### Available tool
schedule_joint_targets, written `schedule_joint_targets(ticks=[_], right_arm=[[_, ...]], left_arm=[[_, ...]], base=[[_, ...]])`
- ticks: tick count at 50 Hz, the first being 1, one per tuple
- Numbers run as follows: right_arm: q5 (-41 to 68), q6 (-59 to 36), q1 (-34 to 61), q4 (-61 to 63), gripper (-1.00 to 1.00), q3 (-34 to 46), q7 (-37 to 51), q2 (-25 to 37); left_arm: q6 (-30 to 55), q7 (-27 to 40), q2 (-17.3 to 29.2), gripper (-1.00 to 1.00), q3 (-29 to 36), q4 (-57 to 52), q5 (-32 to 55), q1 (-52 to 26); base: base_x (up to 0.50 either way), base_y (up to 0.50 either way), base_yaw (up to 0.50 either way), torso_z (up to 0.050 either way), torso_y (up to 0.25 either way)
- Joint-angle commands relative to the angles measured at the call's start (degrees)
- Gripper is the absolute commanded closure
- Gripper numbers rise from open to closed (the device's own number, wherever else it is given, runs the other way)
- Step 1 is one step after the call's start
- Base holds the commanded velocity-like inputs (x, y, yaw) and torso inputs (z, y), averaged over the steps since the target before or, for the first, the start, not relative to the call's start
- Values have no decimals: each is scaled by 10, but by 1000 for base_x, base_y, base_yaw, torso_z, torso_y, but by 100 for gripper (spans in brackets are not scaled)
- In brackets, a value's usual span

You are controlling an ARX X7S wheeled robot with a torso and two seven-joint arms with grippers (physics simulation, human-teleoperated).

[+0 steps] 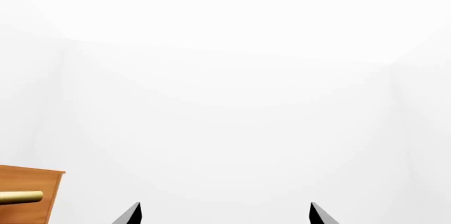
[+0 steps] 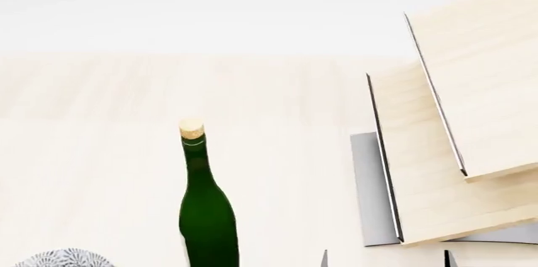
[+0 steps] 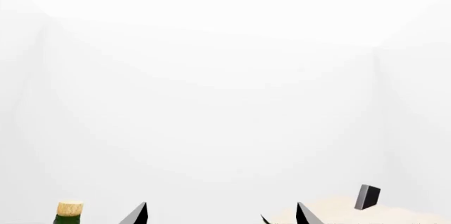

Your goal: Put the wine bottle on the wine rack.

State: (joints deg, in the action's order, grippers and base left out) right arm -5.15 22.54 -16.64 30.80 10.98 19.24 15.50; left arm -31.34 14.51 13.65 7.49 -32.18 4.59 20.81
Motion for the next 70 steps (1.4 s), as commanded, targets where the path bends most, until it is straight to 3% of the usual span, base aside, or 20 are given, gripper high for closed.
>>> schedule_joint_targets(ticks=[1,50,70], right_arm=[[-1,0,0,-1,-100,4,3,3],[-4,1,3,-7,-100,14,16,13],[20,-13,29,-18,-100,42,1,12]], left_arm=[[-2,3,4,-100,4,3,1,-1],[-1,18,14,-100,17,3,-7,-1],[-2,23,19,-100,20,8,-6,-5]], base=[[0,-188,0,0,0],[0,-183,0,0,0],[0,-4,0,0,0]])
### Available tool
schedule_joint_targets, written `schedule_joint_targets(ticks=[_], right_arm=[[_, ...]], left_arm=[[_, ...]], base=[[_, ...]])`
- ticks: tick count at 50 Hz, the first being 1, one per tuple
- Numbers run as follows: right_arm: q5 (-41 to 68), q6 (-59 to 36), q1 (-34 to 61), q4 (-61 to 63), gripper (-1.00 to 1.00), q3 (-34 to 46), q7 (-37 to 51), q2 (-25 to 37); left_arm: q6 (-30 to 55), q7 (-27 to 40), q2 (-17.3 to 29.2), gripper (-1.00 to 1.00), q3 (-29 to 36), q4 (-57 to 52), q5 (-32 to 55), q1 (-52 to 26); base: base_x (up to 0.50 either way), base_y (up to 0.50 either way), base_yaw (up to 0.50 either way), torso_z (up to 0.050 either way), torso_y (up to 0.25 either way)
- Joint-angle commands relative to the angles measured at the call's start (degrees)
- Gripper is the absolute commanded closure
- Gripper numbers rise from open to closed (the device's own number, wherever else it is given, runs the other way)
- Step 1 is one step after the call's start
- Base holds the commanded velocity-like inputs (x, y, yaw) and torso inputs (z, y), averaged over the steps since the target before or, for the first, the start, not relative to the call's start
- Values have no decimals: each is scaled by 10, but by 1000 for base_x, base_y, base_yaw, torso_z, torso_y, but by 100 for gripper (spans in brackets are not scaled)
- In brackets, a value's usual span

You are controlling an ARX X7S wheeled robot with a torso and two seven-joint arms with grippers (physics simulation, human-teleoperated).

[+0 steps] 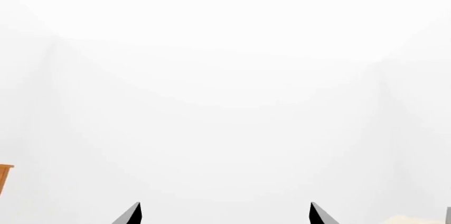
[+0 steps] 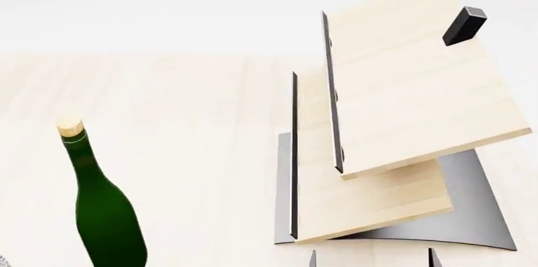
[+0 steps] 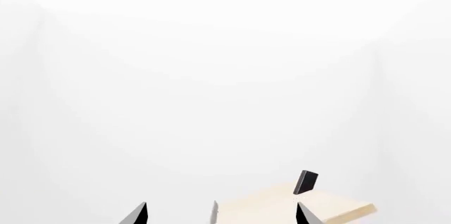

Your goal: Put the wine bottle on the wine rack.

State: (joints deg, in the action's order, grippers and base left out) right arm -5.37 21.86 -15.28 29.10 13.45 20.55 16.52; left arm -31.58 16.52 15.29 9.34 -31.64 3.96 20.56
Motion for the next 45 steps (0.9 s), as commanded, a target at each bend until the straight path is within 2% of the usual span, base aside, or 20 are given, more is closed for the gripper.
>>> schedule_joint_targets(ticks=[1,9,17,18,25,26,27,31,33,36,39,43,45], right_arm=[[21,-18,20,3,-100,17,-11,-2],[13,-91,83,1,-100,35,-26,-16],[40,-202,163,33,-100,45,-52,-29],[39,-261,181,45,-100,50,-59,-32],[44,-338,242,56,-100,54,-67,-46],[47,-405,267,64,-100,56,-75,-49],[56,-421,276,66,-100,53,-79,-52],[55,-465,337,30,-100,56,-90,-54],[92,-500,373,6,-100,32,-103,-68],[115,-539,422,-25,-100,36,-139,-59],[138,-525,446,-57,-100,24,-161,-61],[171,-605,496,-68,-100,42,-214,-41],[182,-614,503,-69,-100,44,-227,-38]], left_arm=[[0,4,2,-100,2,4,0,-3],[2,4,4,-100,5,5,-1,-4],[1,6,4,-100,9,7,-9,-4],[1,6,4,-100,10,8,-9,-4],[6,8,6,-100,11,4,-9,-5],[6,8,7,-100,11,3,-8,-5],[7,8,7,-100,12,3,-9,-5],[10,10,8,-100,12,1,-8,-6],[12,11,8,-100,12,0,-9,-6],[14,12,9,-100,12,-1,-8,-7],[16,12,11,-100,12,-3,-7,-7],[18,13,12,-100,13,-2,-5,-9],[18,14,12,-100,13,-2,-6,-9]], base=[[0,0,0,0,0],[0,0,0,0,0],[0,0,0,0,0],[0,0,0,0,0],[0,0,0,0,0],[0,0,0,0,0],[0,0,0,0,0],[0,0,0,0,0],[0,0,0,0,0],[0,0,0,0,0],[0,0,0,0,0],[0,0,0,0,0],[0,0,0,0,0]])
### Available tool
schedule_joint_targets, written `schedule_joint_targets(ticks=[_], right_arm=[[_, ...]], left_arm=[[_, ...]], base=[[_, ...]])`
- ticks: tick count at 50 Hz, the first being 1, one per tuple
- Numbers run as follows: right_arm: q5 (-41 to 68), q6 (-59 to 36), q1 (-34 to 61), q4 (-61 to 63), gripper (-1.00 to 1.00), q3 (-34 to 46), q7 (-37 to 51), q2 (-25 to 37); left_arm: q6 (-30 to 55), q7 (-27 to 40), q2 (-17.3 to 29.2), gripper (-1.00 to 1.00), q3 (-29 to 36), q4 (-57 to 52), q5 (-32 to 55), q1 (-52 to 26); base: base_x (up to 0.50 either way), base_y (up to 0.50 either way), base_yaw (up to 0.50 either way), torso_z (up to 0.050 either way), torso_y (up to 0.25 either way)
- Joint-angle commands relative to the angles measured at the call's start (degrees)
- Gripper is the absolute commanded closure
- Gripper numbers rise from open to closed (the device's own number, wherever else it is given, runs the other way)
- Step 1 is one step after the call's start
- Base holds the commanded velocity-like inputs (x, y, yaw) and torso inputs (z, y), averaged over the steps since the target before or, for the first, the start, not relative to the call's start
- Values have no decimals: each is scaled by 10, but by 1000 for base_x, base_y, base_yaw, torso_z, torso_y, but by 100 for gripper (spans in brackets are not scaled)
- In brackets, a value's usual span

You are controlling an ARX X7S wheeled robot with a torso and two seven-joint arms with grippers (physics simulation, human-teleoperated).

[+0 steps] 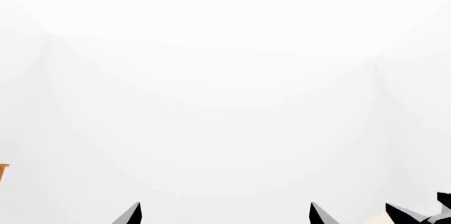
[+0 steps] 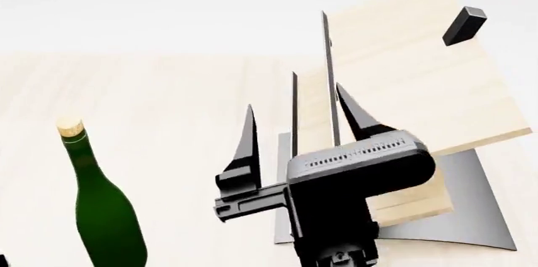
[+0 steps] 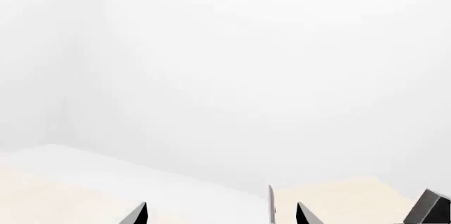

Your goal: Put the wine bottle on the wine rack.

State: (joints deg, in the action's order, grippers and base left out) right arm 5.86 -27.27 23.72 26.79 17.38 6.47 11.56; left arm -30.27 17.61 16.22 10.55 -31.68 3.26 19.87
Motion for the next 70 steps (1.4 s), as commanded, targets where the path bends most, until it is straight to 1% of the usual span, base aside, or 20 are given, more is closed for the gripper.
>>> schedule_joint_targets(ticks=[1,4,6,7,8,11,14,19,25,26,27,35,38,52,55,70], right_arm=[[118,-179,133,-44,-100,-8,-119,9],[165,-233,169,-54,-100,-16,-156,10],[172,-231,176,-57,-100,-14,-168,13],[204,-261,188,-60,-100,-19,-196,15],[206,-263,192,-62,-100,-14,-202,19],[252,-329,223,-80,-100,-11,-242,27],[278,-351,241,-91,-100,-3,-276,33],[303,-373,263,-121,-100,-13,-293,22],[314,-394,303,-179,-100,2,-314,8],[308,-386,306,-187,-100,5,-314,6],[317,-399,313,-197,-100,3,-318,2],[303,-381,333,-249,-100,34,-329,-18],[291,-361,343,-291,-100,46,-336,-29],[261,-298,355,-377,-100,90,-345,-69],[253,-271,358,-412,-100,99,-350,-81],[285,-257,374,-433,-100,122,-333,-109]], left_arm=[[6,3,3,-100,1,-1,1,-3],[7,4,3,-100,3,1,-1,-5],[8,4,3,-100,3,0,-1,-5],[8,5,4,-100,3,0,0,-5],[8,5,4,-100,3,0,0,-5],[8,6,4,-100,3,1,0,-7],[9,7,4,-100,4,4,0,-8],[8,8,5,-100,6,6,-2,-9],[5,9,7,-100,6,9,1,-10],[5,9,7,-100,6,9,0,-10],[5,10,7,-100,6,10,0,-10],[9,12,8,-100,8,5,-2,-9],[8,12,9,-100,9,8,-2,-11],[10,15,12,-100,12,7,-2,-11],[14,16,13,-100,12,5,-1,-12],[13,18,16,-100,16,6,-1,-12]], base=[[0,0,0,0,0],[0,0,0,0,0],[0,0,0,0,0],[0,0,0,0,0],[0,0,0,0,0],[0,0,0,0,0],[0,0,0,0,0],[0,0,0,0,0],[0,0,0,0,0],[0,0,0,0,0],[0,0,0,0,0],[0,0,0,0,0],[0,0,0,0,0],[0,0,0,0,0],[0,0,0,0,0],[0,0,0,0,0]])
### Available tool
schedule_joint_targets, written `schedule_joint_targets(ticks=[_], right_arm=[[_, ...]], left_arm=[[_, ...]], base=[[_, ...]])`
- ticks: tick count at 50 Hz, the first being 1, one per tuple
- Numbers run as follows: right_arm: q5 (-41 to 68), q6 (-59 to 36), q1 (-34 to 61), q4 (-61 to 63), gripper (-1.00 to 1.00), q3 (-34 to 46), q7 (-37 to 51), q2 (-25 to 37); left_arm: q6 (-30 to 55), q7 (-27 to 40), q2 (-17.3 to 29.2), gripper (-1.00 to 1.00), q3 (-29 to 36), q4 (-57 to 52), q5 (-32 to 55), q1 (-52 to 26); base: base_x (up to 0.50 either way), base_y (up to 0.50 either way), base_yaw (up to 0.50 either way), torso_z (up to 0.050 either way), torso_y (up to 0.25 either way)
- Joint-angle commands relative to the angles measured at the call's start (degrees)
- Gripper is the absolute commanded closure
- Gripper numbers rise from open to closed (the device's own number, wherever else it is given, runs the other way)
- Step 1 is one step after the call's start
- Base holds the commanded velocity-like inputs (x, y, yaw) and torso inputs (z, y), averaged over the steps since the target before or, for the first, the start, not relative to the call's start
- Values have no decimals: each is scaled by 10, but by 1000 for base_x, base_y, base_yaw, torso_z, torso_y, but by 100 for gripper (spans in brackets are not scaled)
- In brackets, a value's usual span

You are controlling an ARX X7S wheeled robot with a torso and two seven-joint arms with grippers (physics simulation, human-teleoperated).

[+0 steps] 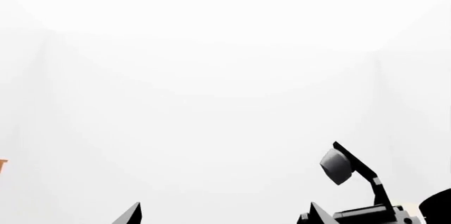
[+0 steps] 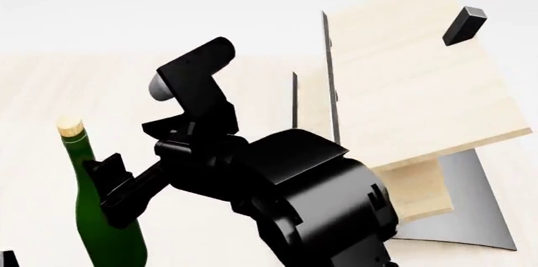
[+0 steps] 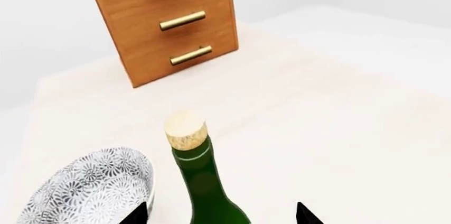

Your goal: Put the wine bottle on the wine rack.

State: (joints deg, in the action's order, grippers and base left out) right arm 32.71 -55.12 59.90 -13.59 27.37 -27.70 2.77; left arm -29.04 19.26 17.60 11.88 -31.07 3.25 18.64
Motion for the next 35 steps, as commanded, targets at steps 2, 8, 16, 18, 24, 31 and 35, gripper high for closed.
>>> schedule_joint_targets(ticks=[2,8,16,18,24,31,35], right_arm=[[26,25,14,-33,-100,27,13,-22],[47,64,18,-57,-100,52,21,-23],[89,158,49,-140,-100,130,42,-26],[108,187,57,-161,-100,148,52,-26],[170,272,83,-224,-100,228,72,-27],[274,358,116,-286,-100,334,83,-27],[302,371,121,-280,-100,363,92,-25]], left_arm=[[0,2,3,-100,2,0,1,0],[-3,4,4,-100,4,2,1,0],[-4,4,5,-100,6,6,2,-2],[-4,5,5,-100,6,4,2,-2],[-5,6,7,-100,6,7,5,-3],[-2,8,9,-100,6,3,6,-2],[-2,9,11,-100,6,1,6,-1]], base=[[0,0,0,0,0],[0,0,0,0,0],[0,0,0,0,0],[0,0,0,0,0],[0,0,0,0,0],[0,0,0,0,0],[0,0,0,0,4]])
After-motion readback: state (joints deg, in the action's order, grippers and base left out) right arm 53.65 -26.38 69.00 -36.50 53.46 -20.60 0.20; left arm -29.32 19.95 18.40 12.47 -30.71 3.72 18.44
